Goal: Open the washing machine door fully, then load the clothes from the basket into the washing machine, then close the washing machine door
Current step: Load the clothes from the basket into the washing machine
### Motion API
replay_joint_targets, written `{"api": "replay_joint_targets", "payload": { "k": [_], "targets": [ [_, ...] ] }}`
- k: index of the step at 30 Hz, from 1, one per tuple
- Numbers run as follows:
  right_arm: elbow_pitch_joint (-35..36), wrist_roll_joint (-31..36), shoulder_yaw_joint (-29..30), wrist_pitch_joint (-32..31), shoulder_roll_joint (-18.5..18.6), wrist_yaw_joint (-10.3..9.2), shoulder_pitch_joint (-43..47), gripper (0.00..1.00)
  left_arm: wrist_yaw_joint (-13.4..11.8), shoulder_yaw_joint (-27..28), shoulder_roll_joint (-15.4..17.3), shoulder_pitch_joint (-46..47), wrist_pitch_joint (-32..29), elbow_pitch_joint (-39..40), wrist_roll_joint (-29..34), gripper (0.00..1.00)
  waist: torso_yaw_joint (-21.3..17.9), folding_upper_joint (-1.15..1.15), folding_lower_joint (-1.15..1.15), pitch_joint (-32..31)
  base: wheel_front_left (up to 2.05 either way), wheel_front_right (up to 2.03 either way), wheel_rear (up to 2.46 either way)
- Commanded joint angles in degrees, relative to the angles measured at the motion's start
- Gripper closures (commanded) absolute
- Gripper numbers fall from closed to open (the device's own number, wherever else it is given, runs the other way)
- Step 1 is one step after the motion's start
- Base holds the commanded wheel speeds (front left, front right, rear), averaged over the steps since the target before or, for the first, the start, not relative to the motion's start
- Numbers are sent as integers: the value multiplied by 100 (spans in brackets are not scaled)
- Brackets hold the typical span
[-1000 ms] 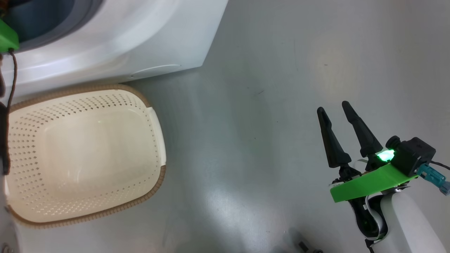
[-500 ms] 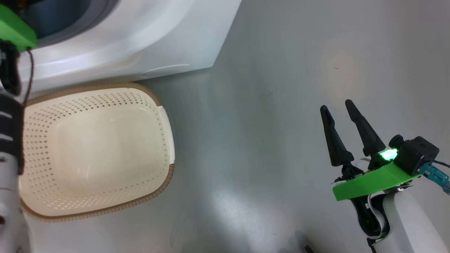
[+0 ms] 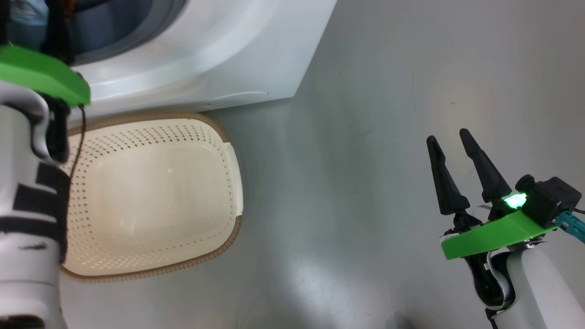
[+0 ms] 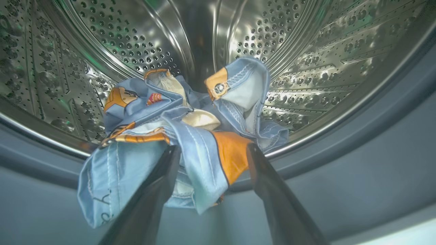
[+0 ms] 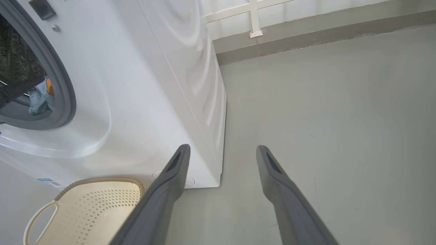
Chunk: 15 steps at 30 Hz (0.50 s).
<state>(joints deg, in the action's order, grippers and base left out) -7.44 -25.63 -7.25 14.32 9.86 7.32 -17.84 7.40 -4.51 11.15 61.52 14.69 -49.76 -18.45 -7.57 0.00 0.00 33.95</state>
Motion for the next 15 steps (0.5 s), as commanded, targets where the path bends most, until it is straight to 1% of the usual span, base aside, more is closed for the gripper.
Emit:
{"api": "replay_joint_targets", "payload": {
  "k": [1, 8, 15],
  "targets": [
    [101, -39, -88, 68, 65, 17, 143, 0, 8, 122, 197, -205, 31, 223, -5, 0, 56, 0, 0, -92, 0, 0, 0],
    [77, -46, -65, 68, 149, 17, 288, 0, 8, 195, 44, -909, 31, 719, 43, 0, 152, 0, 0, -423, 0, 0, 0],
    [18, -31, -62, 68, 243, 17, 516, 0, 8, 261, -130, -1802, 31, 1290, 82, 0, 267, 0, 0, -889, 0, 0, 0]
  ]
}}
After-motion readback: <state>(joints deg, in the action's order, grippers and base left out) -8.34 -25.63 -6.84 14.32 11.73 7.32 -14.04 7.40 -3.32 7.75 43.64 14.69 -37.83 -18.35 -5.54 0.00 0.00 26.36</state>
